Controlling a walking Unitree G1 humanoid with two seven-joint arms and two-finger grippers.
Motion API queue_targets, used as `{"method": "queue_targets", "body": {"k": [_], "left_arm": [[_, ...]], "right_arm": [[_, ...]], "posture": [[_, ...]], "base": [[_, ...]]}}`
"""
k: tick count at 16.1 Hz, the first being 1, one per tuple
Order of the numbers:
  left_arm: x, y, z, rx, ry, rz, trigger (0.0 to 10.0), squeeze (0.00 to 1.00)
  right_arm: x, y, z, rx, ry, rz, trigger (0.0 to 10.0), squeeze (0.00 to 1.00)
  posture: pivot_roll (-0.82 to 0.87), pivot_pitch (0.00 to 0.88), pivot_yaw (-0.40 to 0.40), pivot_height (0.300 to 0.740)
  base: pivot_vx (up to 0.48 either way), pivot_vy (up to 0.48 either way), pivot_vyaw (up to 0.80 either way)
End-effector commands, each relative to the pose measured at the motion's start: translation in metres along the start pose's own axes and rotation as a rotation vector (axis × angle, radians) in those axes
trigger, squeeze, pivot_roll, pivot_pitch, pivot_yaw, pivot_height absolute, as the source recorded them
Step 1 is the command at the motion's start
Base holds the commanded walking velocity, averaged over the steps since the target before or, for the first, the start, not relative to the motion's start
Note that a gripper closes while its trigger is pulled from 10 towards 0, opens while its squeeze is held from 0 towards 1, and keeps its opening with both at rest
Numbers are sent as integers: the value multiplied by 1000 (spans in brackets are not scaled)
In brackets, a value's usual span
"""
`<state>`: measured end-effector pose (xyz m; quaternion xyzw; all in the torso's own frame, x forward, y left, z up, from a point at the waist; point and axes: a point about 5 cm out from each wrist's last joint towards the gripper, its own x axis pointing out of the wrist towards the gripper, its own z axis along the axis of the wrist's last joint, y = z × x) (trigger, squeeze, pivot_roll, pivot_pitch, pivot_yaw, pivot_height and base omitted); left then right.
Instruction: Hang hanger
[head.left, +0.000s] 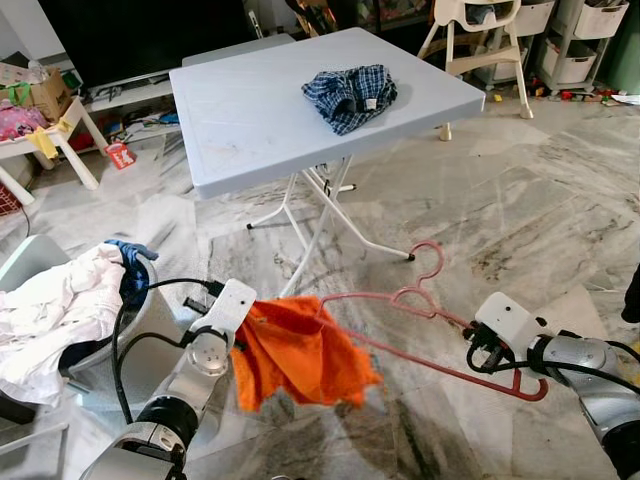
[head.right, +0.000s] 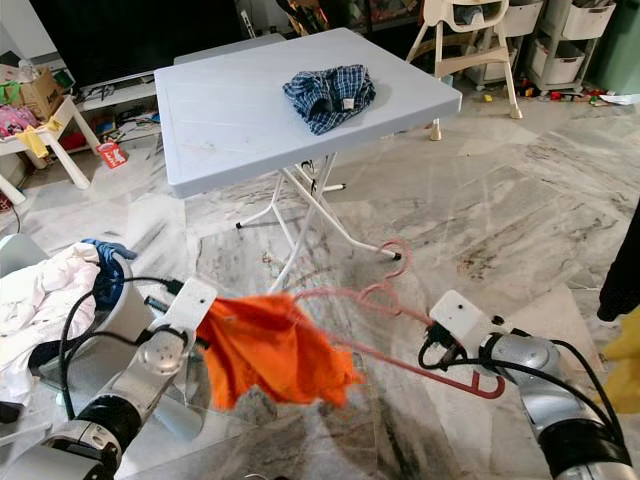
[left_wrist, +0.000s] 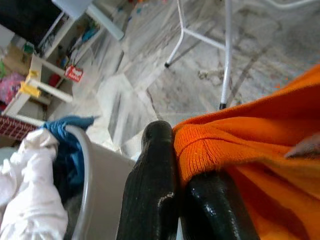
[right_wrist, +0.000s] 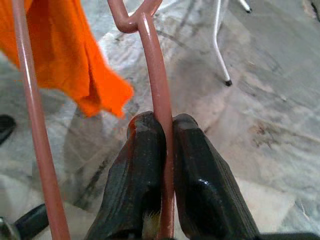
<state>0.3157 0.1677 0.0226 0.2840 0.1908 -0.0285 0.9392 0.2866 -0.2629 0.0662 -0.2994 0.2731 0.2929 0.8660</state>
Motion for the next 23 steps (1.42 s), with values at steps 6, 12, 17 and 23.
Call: {"method": "queue_targets", "body": {"k": [6, 12, 17, 23], "left_arm": [[-1, -3, -2, -33, 5, 36, 10000, 0], [-3, -11, -3, -30, -2, -6, 10000, 0], [-10, -22, -24, -23, 80, -80, 10000, 0], [-7, -41, 2, -70, 2, -165, 10000, 0]], "right_arm": [[-8, 14, 8, -99, -48, 195, 10000, 0], [-9, -27, 0, -40, 74, -145, 10000, 0], [-18, -69, 17, 32, 15, -513, 10000, 0], [-13, -73, 31, 106, -79, -571, 10000, 0]], "posture": [[-165, 0, 125, 740], [-166, 0, 131, 740], [-160, 0, 137, 740], [-159, 0, 140, 740]], "base": [[0, 0, 0], [0, 0, 0], [0, 0, 0], [0, 0, 0]]}}
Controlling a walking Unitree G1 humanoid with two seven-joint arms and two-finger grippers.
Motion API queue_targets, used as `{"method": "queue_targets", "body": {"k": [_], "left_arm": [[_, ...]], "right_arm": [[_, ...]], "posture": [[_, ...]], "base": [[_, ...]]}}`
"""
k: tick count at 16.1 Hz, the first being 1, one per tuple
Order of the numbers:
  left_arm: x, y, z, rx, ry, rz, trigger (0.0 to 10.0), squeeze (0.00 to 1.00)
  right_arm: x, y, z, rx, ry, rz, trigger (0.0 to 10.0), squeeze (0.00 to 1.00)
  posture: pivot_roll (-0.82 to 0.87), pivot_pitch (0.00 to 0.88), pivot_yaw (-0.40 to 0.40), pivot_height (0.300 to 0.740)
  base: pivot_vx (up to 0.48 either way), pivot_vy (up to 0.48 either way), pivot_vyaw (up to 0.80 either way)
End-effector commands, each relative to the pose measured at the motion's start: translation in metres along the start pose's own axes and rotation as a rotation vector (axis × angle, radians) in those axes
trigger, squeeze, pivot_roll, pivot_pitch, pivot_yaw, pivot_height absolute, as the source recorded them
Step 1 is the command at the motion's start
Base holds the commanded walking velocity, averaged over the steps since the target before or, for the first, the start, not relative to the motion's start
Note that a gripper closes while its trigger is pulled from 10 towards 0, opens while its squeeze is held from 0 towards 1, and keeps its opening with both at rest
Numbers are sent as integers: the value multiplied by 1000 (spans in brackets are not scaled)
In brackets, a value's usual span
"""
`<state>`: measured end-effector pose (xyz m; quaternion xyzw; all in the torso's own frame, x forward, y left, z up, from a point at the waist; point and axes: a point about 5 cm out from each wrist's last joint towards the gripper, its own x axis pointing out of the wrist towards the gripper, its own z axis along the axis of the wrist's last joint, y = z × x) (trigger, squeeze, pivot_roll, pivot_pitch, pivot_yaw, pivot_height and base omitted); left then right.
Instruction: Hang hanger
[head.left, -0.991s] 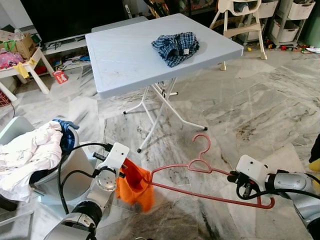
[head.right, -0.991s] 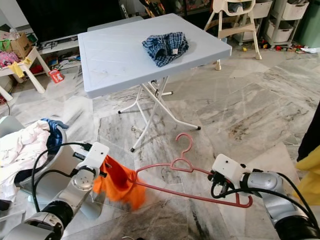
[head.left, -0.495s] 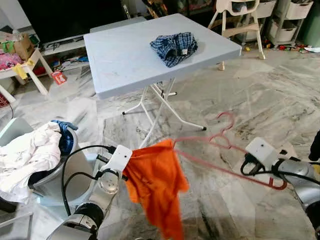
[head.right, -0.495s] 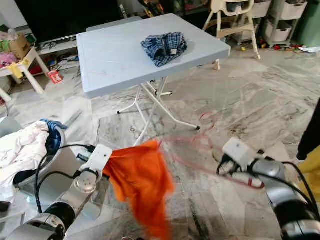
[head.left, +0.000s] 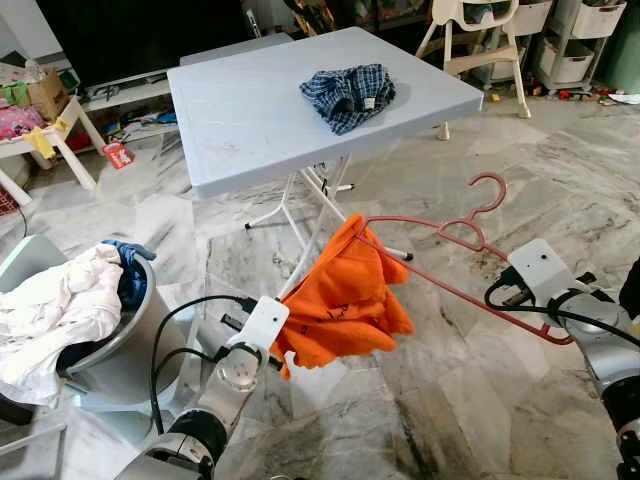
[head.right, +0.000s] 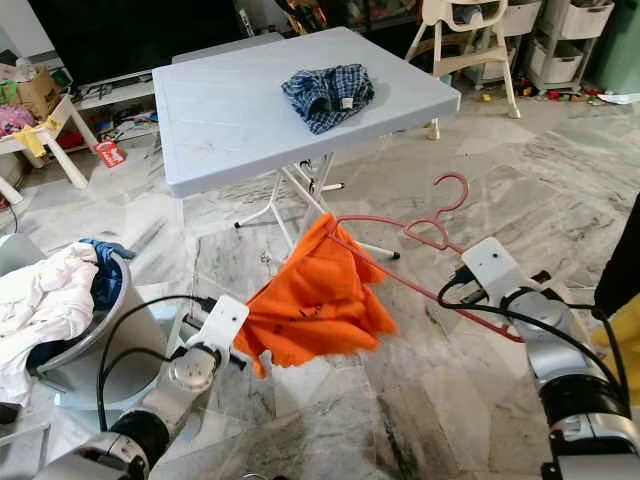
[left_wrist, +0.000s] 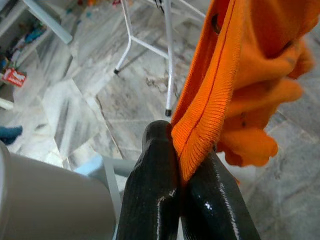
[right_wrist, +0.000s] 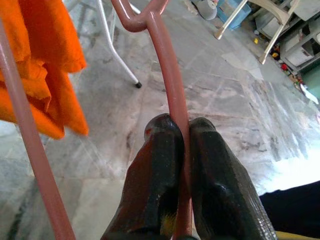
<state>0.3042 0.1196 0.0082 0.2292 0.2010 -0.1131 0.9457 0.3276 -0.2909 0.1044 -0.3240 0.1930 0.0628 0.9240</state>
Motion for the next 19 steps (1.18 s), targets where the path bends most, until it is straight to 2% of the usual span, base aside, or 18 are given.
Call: {"method": "queue_targets", "body": {"k": [1, 5, 6, 8, 9, 11, 13, 15, 16, 17, 19], "left_arm": [[0, 12, -6, 6, 28, 29, 10000, 0], [8, 43, 25, 66, -81, 136, 10000, 0], [10, 50, 38, 77, -133, 159, 10000, 0], [11, 51, 56, 107, -222, 154, 10000, 0], [11, 51, 60, 96, -249, 143, 10000, 0], [10, 49, 61, 68, -269, 102, 10000, 0], [9, 44, 60, 36, -283, 8, 10000, 0], [6, 37, 56, 94, -301, -88, 10000, 0], [6, 36, 54, 104, -297, -91, 10000, 0], [4, 34, 48, 122, -289, -101, 10000, 0], [-2, 29, 33, 163, -266, -162, 10000, 0]], "right_arm": [[1, -12, 13, 45, -58, -54, 10000, 0], [-5, 6, 5, 9, -74, 118, 10000, 0], [-7, 12, 1, 5, -69, 186, 10000, 0], [-11, 24, -4, -40, -65, 288, 10000, 0], [-13, 29, -5, -60, -71, 327, 10000, 0], [-18, 40, -6, -87, -93, 421, 10000, 0], [-24, 51, -7, -117, -109, 509, 10000, 0], [-23, 54, -16, -192, -60, 509, 10000, 0], [-22, 53, -18, -211, -52, 493, 10000, 0], [-19, 52, -19, -236, -38, 441, 10000, 0], [-12, 48, -16, -346, -47, 286, 10000, 0]], "posture": [[-161, 0, 140, 740], [-171, 0, 144, 740], [-173, 0, 145, 740], [-173, 0, 148, 740], [-173, 0, 148, 740], [-171, 0, 149, 740], [-169, 0, 148, 740], [-166, 0, 146, 740], [-165, 0, 145, 740], [-164, 0, 143, 740], [-157, 0, 134, 740]], "base": [[0, 0, 0], [0, 0, 0], [0, 0, 0], [0, 0, 0], [0, 0, 0], [0, 0, 0], [0, 0, 0], [0, 0, 0], [0, 0, 0], [0, 0, 0], [0, 0, 0]]}}
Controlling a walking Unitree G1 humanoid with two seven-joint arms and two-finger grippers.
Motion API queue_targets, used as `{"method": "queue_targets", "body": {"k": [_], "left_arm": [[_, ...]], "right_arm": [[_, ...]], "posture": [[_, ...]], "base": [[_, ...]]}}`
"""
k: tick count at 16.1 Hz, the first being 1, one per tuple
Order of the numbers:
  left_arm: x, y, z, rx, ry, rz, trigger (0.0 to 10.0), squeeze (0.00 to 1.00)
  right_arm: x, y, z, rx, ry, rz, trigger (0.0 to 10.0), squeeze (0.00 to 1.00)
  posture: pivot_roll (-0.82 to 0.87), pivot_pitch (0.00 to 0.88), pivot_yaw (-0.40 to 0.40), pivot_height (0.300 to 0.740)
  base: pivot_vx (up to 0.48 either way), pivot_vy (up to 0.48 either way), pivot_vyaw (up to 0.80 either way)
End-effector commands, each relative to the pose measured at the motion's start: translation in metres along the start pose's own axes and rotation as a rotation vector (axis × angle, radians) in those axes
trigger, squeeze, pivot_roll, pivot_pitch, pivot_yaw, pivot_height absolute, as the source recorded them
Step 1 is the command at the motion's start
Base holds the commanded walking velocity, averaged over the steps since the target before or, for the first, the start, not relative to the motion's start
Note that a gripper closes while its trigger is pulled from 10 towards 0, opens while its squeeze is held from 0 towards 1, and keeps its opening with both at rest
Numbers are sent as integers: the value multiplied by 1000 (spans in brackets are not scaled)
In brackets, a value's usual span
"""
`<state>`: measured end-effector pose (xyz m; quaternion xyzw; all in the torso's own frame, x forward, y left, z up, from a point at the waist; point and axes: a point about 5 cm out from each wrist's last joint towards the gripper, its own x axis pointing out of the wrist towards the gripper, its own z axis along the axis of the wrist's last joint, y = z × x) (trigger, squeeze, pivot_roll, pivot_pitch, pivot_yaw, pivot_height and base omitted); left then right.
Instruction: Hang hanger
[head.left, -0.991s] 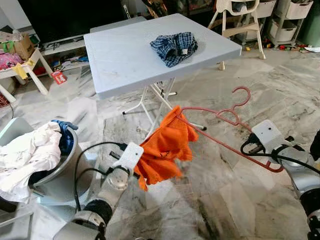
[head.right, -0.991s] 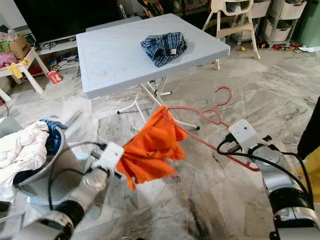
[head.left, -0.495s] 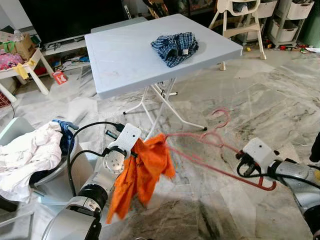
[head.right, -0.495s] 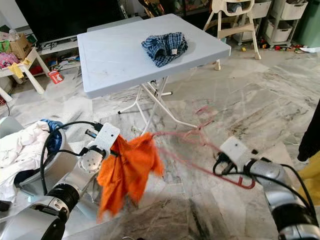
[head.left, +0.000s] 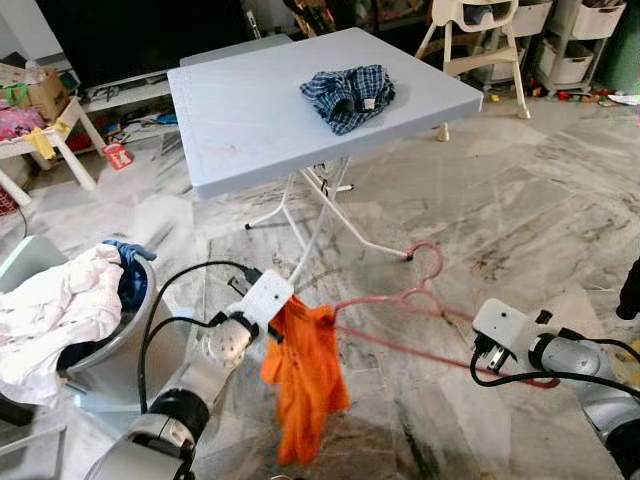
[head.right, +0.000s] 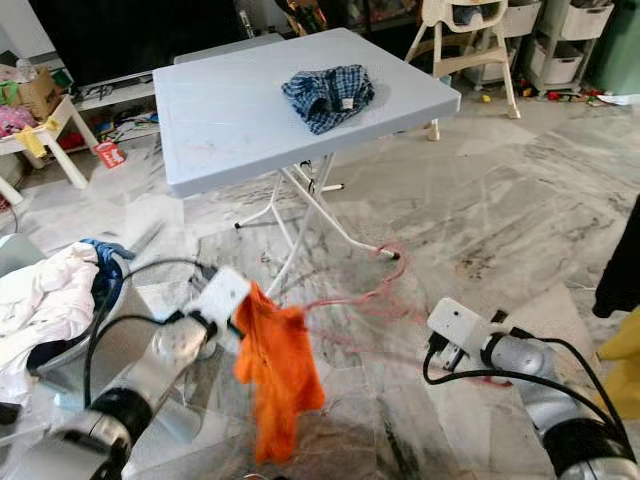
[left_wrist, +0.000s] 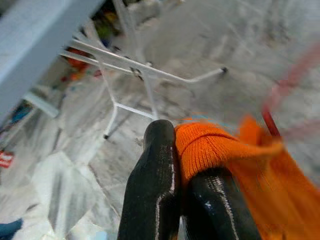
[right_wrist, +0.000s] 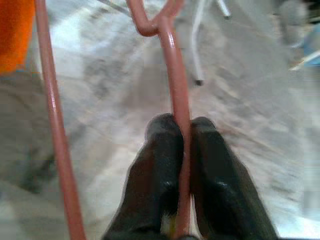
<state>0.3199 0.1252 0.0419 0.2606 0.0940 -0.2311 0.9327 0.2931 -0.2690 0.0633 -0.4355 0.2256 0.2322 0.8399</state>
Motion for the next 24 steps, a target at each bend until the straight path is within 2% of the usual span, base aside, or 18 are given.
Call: {"method": "queue_targets", "body": {"k": [1, 4, 7, 10, 11, 13, 14, 17, 18, 19, 20, 22, 23, 24], "left_arm": [[-5, 6, -1, 35, -16, -23, 10000, 0], [-9, 19, -6, 86, 3, 0, 10000, 0], [-9, 37, -7, 116, 33, 43, 10000, 0], [-7, 53, -1, 162, 41, 90, 10000, 0], [-6, 54, 0, 167, 38, 91, 10000, 0], [-5, 54, 3, 177, 29, 92, 10000, 0], [-5, 54, 3, 180, 26, 93, 10000, 0], [-6, 51, 1, 181, 23, 89, 10000, 0], [-6, 47, 1, 179, 17, 84, 10000, 0], [-5, 46, 2, 177, 11, 81, 10000, 0], [-5, 44, 2, 177, 9, 78, 10000, 0], [-4, 43, 4, 181, -2, 72, 10000, 0], [-4, 44, 5, 187, -7, 78, 10000, 0], [-3, 45, 8, 188, -21, 81, 10000, 0]], "right_arm": [[3, -8, 9, -80, -24, -83, 10000, 0], [3, -10, 9, -95, -43, -109, 10000, 0], [0, -6, 12, -104, -105, -37, 10000, 0], [-13, 12, 14, -142, -180, 217, 10000, 0], [-16, 14, 10, -124, -160, 272, 10000, 0], [-15, 3, 1, -185, -81, 206, 10000, 0], [-15, -4, -8, -253, -6, 162, 10000, 0], [-21, 7, 4, -133, -104, 291, 10000, 0], [-21, 7, 19, -37, -203, 291, 10000, 0], [-17, 2, 23, -9, -226, 243, 10000, 0], [-16, 2, 23, -35, -229, 238, 10000, 0], [-16, 2, 27, -17, -256, 228, 10000, 0], [-22, 10, 29, 54, -276, 337, 10000, 0], [-18, 3, 29, 58, -253, 256, 10000, 0]], "posture": [[-153, 0, 128, 740], [-147, 0, 124, 740], [-151, 0, 126, 740], [-159, 0, 129, 740], [-161, 0, 130, 740], [-163, 0, 132, 740], [-161, 0, 133, 740], [-155, 0, 134, 740], [-154, 0, 134, 740], [-150, 0, 135, 740], [-149, 0, 134, 740], [-145, 0, 134, 740], [-143, 0, 134, 740], [-145, 0, 136, 740]], "base": [[0, 0, 0], [0, 0, 0], [0, 0, 0], [0, 0, 0], [0, 0, 0], [0, 0, 0], [0, 0, 0], [0, 0, 0], [0, 0, 0], [0, 0, 0], [0, 0, 0], [0, 0, 0], [0, 0, 0], [0, 0, 0]]}}
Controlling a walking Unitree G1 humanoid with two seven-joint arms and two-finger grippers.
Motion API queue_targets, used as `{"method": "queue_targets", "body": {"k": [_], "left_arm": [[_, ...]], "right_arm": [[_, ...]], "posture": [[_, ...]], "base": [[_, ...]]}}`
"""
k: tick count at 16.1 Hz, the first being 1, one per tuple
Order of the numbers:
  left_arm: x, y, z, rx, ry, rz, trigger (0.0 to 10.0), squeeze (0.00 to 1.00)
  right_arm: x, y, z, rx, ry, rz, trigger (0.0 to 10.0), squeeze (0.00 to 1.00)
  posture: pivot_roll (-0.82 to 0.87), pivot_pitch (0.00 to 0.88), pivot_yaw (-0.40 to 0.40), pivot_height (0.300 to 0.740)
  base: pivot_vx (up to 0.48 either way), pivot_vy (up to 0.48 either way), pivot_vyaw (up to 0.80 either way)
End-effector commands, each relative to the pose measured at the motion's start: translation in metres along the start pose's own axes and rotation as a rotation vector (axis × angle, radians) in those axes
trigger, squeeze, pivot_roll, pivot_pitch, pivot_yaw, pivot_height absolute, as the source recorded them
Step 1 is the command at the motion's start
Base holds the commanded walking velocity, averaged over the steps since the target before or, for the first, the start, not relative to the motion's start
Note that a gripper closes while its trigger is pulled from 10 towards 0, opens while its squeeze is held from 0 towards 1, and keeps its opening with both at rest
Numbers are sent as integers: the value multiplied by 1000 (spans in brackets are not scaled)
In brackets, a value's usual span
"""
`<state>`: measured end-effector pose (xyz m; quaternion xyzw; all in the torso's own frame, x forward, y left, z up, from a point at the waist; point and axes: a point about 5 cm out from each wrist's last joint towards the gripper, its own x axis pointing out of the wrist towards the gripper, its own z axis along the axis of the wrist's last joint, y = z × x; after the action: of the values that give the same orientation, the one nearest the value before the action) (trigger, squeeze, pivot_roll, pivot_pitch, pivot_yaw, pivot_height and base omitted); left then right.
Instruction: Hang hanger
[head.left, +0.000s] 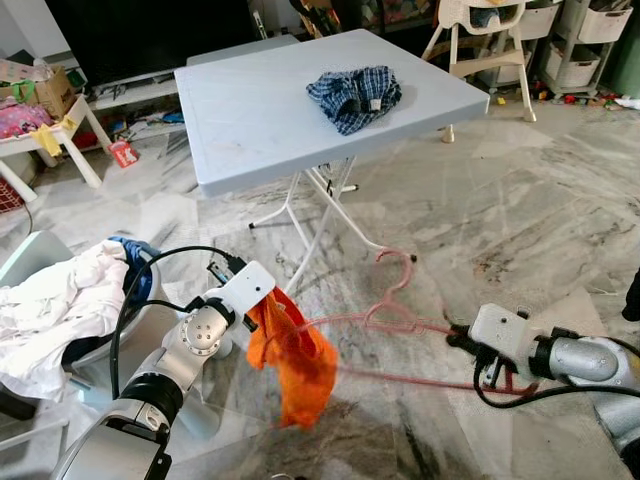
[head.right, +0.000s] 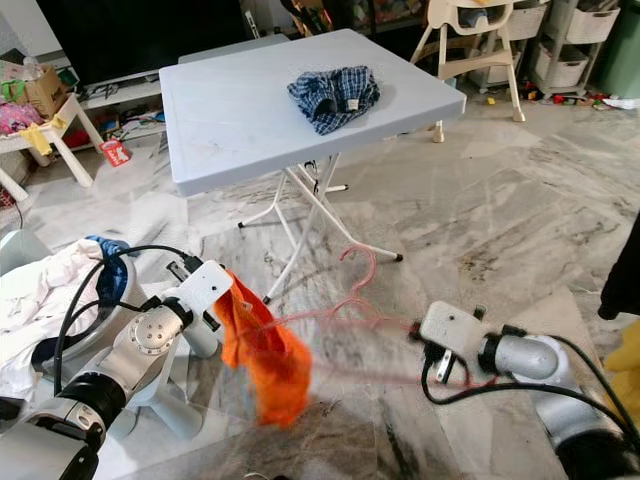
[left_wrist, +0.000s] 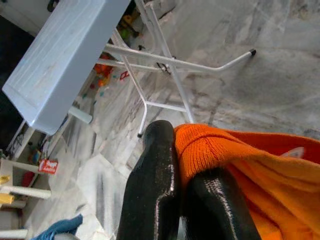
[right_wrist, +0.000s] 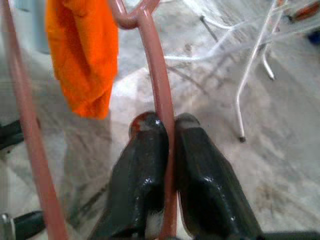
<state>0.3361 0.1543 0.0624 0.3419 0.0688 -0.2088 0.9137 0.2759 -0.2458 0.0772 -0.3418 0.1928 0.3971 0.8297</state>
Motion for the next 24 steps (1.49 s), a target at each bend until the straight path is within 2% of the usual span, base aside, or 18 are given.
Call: {"method": "queue_targets", "body": {"k": [1, 2, 3, 4, 6, 8, 9, 10, 11, 12, 14, 17, 22, 24], "left_arm": [[1, 7, 5, 18, -29, 22, 10000, 0], [1, 6, 6, 18, -29, 21, 10000, 0], [2, 5, 6, 19, -32, 20, 10000, 0], [2, 4, 7, 18, -37, 16, 10000, 0], [2, 4, 7, 19, -38, 15, 10000, 0], [1, 5, 7, 25, -36, 15, 10000, 0], [1, 6, 6, 29, -33, 15, 10000, 0], [0, 7, 4, 35, -26, 10, 10000, 0], [0, 7, 4, 38, -23, 6, 10000, 0], [0, 7, 3, 43, -21, 1, 10000, 0], [0, 7, 3, 52, -20, 0, 10000, 0], [1, 7, 5, 56, -26, -7, 10000, 0], [3, 0, 15, 51, -79, -50, 10000, 0], [3, 0, 18, 51, -95, -54, 10000, 0]], "right_arm": [[-1, -13, 4, -23, 3, -75, 10000, 0], [-1, -6, 4, -14, -17, -19, 10000, 0], [1, 2, 8, 57, -62, 45, 10000, 0], [1, 2, 7, 0, -40, 29, 10000, 0], [-2, -3, 8, -21, -49, -4, 10000, 0], [-13, -9, 16, -7, -98, 14, 10000, 0], [-19, -16, 17, -12, -94, 1, 10000, 0], [-31, -35, 12, -46, -43, -75, 10000, 0], [-36, -41, 10, -58, -29, -102, 10000, 0], [-40, -46, 11, -56, -31, -111, 10000, 0], [-44, -45, 11, -75, -9, -83, 10000, 0], [-43, -45, 12, -90, -4, -91, 10000, 0], [-22, -38, 22, -110, -75, -133, 10000, 0], [-14, -32, 26, -101, -104, -111, 10000, 0]], "posture": [[-145, 0, 139, 740], [-144, 0, 139, 740], [-143, 0, 140, 740], [-145, 0, 142, 740], [-142, 0, 142, 740], [-141, 0, 144, 740], [-140, 0, 145, 740], [-140, 0, 147, 740], [-140, 0, 149, 740], [-140, 0, 151, 740], [-140, 0, 153, 740], [-140, 0, 156, 740], [-137, 0, 155, 740], [-131, 0, 154, 740]], "base": [[0, 0, 0], [0, 0, 0], [0, 0, 0], [0, 0, 0], [0, 0, 0], [0, 0, 0], [0, 0, 0], [0, 0, 0], [0, 0, 0], [0, 0, 0], [0, 0, 0], [0, 0, 0], [0, 0, 0], [0, 0, 0]]}}
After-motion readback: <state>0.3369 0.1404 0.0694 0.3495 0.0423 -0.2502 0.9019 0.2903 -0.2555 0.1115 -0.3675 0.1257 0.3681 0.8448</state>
